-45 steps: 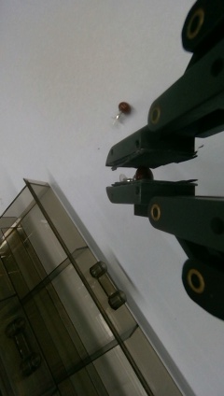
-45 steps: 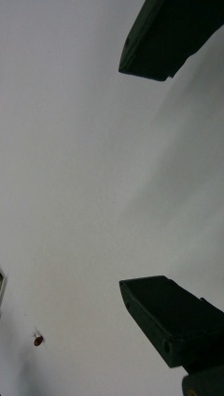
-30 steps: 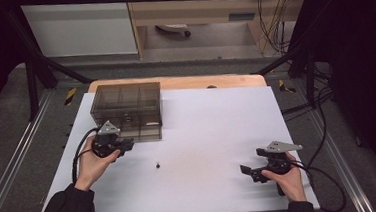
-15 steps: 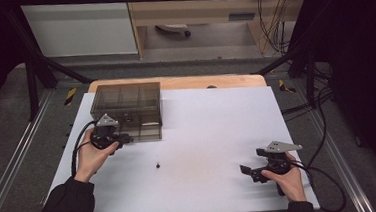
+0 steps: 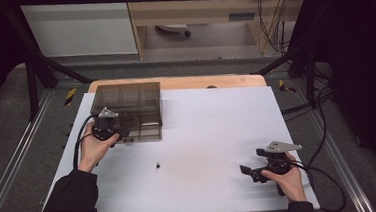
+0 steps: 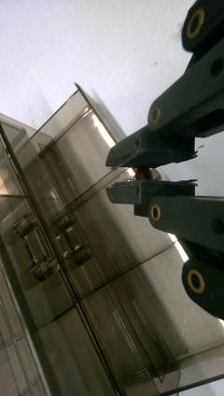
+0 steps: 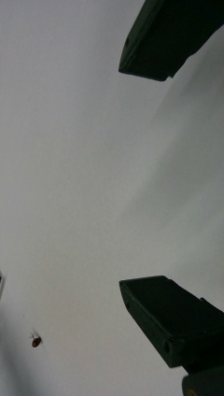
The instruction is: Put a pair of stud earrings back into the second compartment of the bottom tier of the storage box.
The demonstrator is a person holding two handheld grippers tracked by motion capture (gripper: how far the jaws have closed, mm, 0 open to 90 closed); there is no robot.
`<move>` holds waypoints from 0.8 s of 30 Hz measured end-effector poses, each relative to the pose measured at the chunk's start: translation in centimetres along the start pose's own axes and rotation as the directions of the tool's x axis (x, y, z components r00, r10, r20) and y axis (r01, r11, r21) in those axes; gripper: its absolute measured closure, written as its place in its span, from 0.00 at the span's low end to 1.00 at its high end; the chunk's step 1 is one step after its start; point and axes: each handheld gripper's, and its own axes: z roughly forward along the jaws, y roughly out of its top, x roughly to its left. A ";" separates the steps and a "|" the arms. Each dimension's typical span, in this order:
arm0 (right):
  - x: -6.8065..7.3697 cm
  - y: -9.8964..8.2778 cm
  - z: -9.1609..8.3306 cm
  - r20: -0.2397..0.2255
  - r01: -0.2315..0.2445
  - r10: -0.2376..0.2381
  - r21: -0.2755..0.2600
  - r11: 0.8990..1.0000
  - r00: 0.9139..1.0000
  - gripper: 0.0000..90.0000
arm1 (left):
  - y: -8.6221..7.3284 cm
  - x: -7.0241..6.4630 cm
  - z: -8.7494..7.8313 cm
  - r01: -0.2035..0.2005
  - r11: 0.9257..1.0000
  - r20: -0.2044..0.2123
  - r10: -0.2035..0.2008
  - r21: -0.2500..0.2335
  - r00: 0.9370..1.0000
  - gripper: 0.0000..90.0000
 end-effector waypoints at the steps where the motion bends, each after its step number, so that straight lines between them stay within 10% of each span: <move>1: 0.0 0.0 0.0 0.000 0.000 0.000 0.000 1.000 1.000 0.01 | 0.0 0.1 0.2 -0.003 1.000 -0.007 0.003 0.002 1.000 0.90; 24: 0.0 0.0 0.0 0.000 -0.001 0.001 -0.001 1.000 1.000 0.01 | -0.6 1.1 3.4 0.001 1.000 -0.057 0.001 0.027 0.998 0.89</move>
